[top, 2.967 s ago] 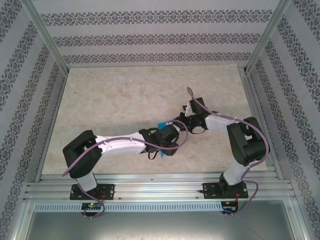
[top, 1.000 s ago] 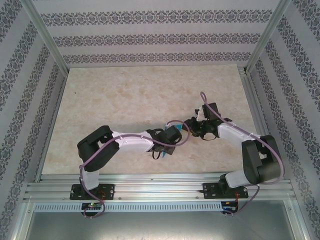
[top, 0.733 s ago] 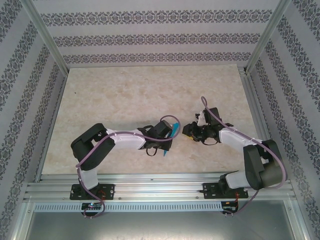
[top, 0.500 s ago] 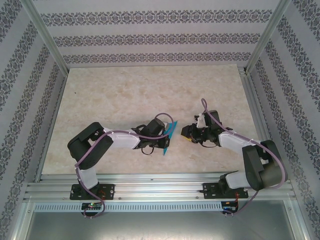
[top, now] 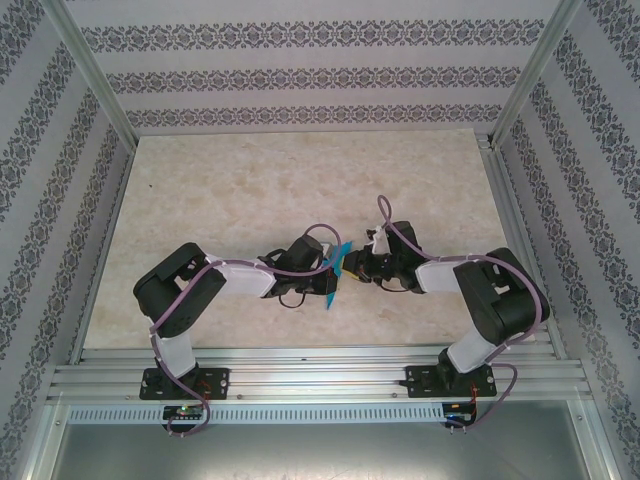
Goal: Fold a paper plane with a square sheet of paper (fold left side to right side)
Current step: Fold the wing for the fifth time at the center of the table.
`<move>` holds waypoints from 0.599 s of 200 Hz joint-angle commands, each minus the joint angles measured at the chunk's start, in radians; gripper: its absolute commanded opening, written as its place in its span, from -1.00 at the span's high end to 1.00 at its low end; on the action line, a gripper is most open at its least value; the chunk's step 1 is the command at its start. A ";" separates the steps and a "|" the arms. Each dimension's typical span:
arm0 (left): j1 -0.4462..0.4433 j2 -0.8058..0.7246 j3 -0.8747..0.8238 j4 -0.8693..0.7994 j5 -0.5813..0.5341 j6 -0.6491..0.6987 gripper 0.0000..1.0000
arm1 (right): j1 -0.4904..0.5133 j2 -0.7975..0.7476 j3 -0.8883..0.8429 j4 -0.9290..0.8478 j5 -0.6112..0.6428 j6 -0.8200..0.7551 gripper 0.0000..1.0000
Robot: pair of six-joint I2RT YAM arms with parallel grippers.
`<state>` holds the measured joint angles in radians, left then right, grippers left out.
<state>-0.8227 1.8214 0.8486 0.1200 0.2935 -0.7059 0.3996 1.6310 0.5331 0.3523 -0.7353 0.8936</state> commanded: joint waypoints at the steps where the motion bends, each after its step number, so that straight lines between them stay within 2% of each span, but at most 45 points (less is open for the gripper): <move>1: 0.013 0.012 -0.019 0.030 0.011 -0.023 0.85 | 0.016 0.050 0.017 0.098 -0.007 0.035 0.68; 57: 0.013 0.005 -0.028 0.040 0.015 -0.025 0.77 | 0.027 0.132 0.034 0.140 0.011 0.042 0.70; 120: 0.013 -0.035 -0.054 0.038 0.007 -0.029 0.44 | 0.029 0.159 0.047 0.081 0.037 0.005 0.71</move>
<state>-0.8188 1.8133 0.8288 0.1680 0.3126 -0.7322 0.4191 1.7748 0.5606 0.4412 -0.7315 0.9245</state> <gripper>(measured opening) 0.260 0.147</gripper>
